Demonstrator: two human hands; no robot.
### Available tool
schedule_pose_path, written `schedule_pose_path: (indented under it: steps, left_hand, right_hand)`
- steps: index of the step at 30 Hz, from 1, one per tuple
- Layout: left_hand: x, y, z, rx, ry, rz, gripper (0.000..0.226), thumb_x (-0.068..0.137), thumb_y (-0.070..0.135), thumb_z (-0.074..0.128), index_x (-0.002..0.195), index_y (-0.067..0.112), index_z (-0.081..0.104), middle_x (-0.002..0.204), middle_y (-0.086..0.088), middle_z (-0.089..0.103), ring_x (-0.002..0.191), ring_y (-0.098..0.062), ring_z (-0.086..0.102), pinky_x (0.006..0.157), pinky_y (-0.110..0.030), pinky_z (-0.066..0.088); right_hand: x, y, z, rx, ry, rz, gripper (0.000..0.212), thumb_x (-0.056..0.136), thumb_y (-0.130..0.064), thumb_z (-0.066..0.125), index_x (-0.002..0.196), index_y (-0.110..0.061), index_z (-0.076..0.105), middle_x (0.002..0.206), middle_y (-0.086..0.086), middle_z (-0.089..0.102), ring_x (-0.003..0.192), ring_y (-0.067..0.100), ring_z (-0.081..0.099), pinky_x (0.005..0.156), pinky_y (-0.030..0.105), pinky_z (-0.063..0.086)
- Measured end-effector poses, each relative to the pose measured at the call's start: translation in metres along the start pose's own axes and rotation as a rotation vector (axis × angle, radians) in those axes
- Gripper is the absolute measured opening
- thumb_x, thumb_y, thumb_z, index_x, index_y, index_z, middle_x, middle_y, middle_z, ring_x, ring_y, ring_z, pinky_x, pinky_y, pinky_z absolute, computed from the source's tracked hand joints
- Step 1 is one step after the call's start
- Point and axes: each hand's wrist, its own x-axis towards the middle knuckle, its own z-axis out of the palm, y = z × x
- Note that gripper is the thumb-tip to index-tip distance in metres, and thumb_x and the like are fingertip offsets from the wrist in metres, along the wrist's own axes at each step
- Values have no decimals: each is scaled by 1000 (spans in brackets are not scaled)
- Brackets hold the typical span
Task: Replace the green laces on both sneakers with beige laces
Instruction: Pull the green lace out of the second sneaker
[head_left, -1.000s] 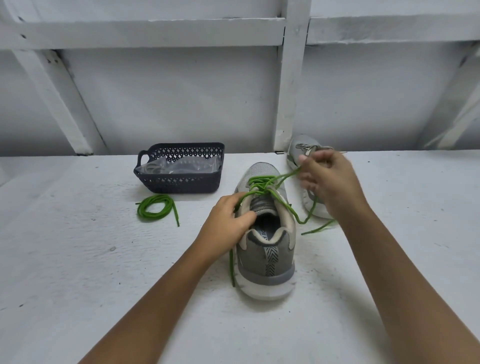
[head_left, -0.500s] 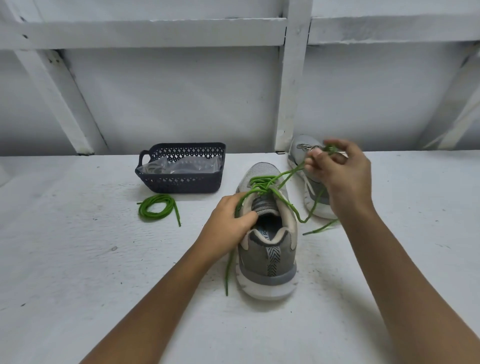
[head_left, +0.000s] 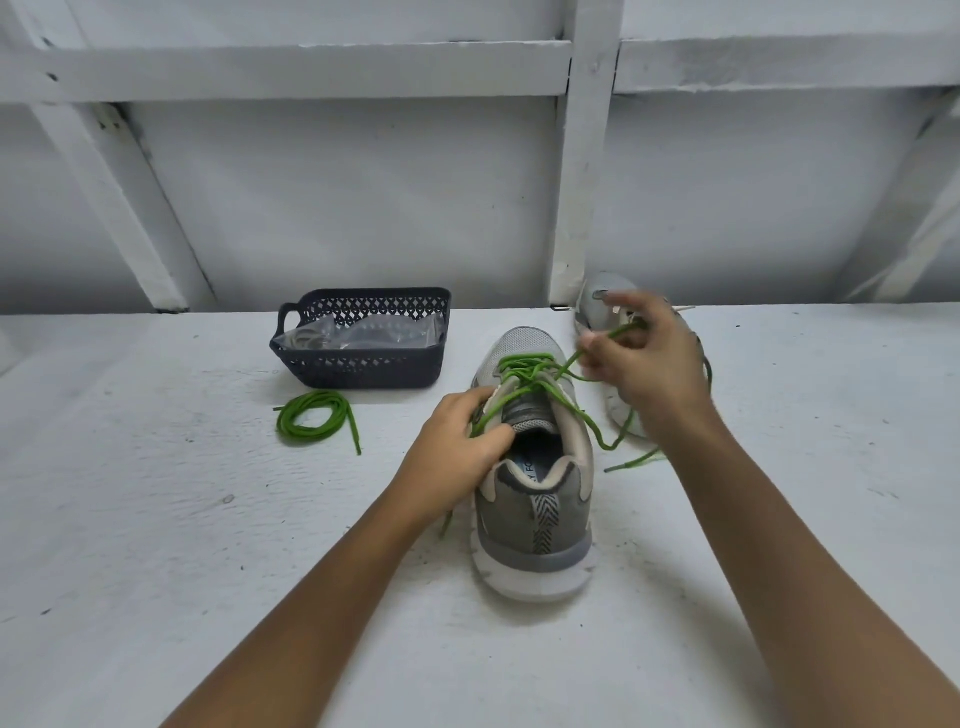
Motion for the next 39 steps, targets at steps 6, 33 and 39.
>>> schedule_pose_path:
  steps: [6,33,39]
  left_hand:
    - [-1,0,0,-13,-2,0,38,66,36,45,103,38,55,110,7,54,103,-9,52,82,-23,37]
    - [1,-2,1,-8,14,-3,52,66,37,46,117,32,56,117,7,53,107,-7,51,90,-24,39]
    - [0,-2,0,-2,20,-9,60,65,38,46,123,27,56,118,5,53,108,-9,51,88,-22,37]
  right_hand:
    - [8,0,-10,208,124,14,36,89,-5,62,122,-14,48,84,10,63,63,11,66,65,25,57]
    - [-2,0,-2,-170,-158,-42,46,85,2,64,124,-20,54,69,4,66,60,11,68,65,29,59]
    - [4,-5,-12,-83,-23,-48,34,87,-6,65,117,-19,58,77,7,66,64,16,69,65,31,59]
